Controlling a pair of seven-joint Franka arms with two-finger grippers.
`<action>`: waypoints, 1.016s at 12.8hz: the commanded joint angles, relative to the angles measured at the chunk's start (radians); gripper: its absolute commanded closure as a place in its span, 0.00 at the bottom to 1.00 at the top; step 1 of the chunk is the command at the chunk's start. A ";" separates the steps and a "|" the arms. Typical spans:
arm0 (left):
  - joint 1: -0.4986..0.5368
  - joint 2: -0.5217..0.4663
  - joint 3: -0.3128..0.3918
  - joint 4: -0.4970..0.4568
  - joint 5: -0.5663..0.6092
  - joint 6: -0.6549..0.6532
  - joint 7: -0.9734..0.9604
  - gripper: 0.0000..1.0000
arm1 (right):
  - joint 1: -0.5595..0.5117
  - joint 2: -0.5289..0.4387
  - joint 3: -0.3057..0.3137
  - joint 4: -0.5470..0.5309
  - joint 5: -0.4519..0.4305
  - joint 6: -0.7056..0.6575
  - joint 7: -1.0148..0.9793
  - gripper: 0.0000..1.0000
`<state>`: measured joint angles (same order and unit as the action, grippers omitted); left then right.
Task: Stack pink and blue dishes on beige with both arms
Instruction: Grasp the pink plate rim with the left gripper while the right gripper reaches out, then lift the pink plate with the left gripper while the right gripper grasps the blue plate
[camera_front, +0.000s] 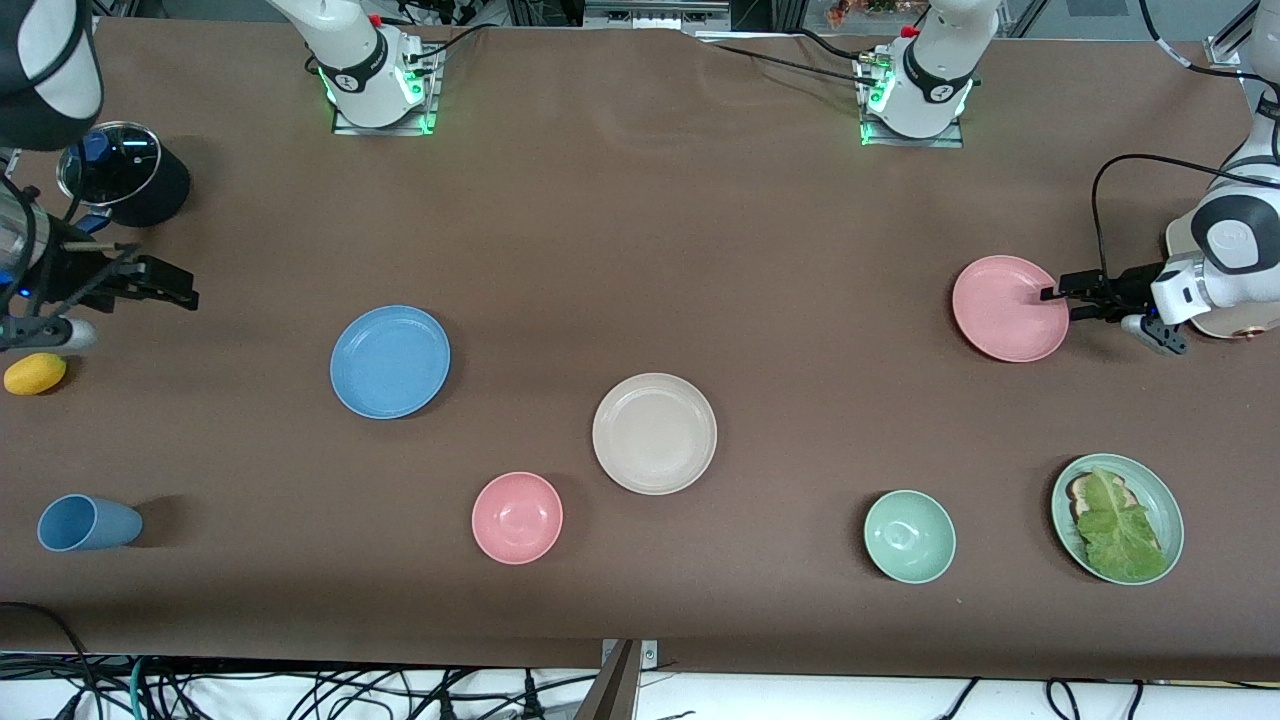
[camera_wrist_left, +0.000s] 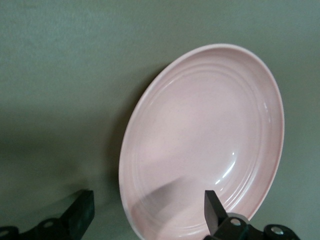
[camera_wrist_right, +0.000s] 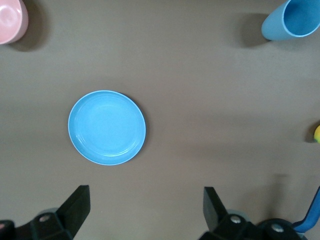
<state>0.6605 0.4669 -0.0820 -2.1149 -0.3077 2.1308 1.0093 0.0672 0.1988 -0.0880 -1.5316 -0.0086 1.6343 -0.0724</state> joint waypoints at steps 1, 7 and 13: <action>0.011 -0.034 -0.009 -0.046 -0.036 0.026 0.032 0.13 | 0.002 0.022 0.008 -0.016 -0.013 0.009 0.011 0.00; 0.013 -0.027 -0.007 -0.034 -0.034 0.038 0.084 1.00 | 0.005 -0.008 0.017 -0.275 -0.002 0.266 0.013 0.00; 0.011 -0.030 -0.008 -0.030 -0.034 0.031 0.109 1.00 | 0.005 -0.022 0.019 -0.591 0.007 0.608 0.013 0.00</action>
<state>0.6636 0.4643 -0.0830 -2.1271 -0.3101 2.1627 1.0839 0.0716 0.2203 -0.0735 -2.0069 -0.0072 2.1479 -0.0723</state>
